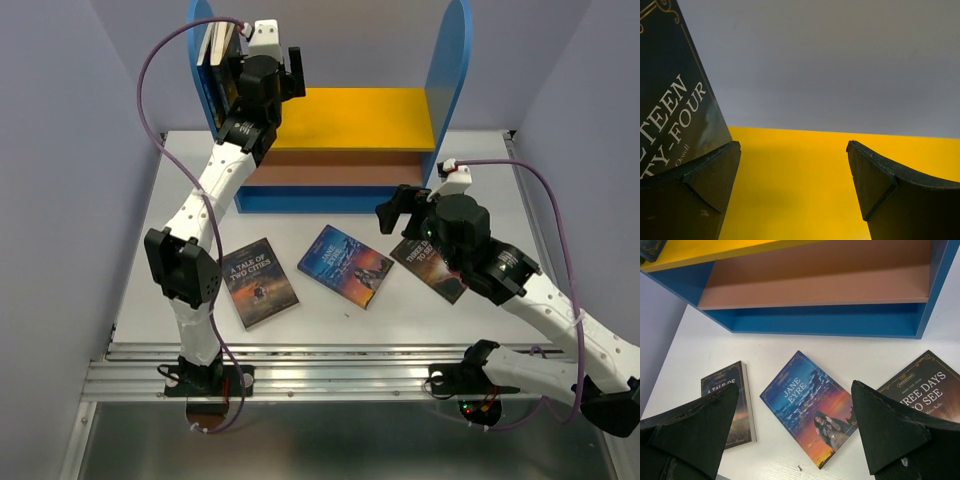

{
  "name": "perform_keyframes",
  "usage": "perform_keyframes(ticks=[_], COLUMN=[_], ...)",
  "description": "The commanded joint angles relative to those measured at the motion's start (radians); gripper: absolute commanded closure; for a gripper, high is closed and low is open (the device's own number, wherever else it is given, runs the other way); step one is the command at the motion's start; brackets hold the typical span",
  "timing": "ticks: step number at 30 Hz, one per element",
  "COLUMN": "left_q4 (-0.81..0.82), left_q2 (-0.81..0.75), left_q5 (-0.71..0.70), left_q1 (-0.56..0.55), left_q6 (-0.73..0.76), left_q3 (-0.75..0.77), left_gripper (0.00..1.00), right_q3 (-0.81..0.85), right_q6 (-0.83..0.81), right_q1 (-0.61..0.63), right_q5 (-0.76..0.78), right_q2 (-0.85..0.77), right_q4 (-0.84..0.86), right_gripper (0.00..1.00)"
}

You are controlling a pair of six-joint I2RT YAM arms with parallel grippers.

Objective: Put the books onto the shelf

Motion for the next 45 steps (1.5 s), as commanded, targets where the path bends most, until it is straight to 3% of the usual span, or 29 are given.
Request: perform_keyframes(ticks=[1,18,25,36,45], left_q4=[0.012,0.006,0.032,0.078,0.124], left_q2=[0.014,0.086,0.028,-0.019,-0.053], left_q5=[-0.047,-0.084,-0.091,-0.064,0.057], left_q1=[0.028,0.069,0.097,0.123,0.123], left_q6=[-0.003,0.023,0.017,0.006,-0.031], left_q3=[0.070,0.101,-0.015,-0.085,-0.104], left_gripper=[0.01,0.01,0.01,0.01,0.01], right_q3=[0.016,0.033,0.028,0.033,0.027], right_q6=[0.004,0.004,0.009,0.012,0.012], right_q1=[0.000,0.000,0.000,0.000,0.000], right_q5=[0.017,0.027,0.031,0.021,0.025], right_q2=[0.008,0.030,0.022,0.040,0.031], right_q4=[0.015,0.015,0.015,0.017,0.015], right_gripper=[0.00,0.00,0.00,0.00,0.00])
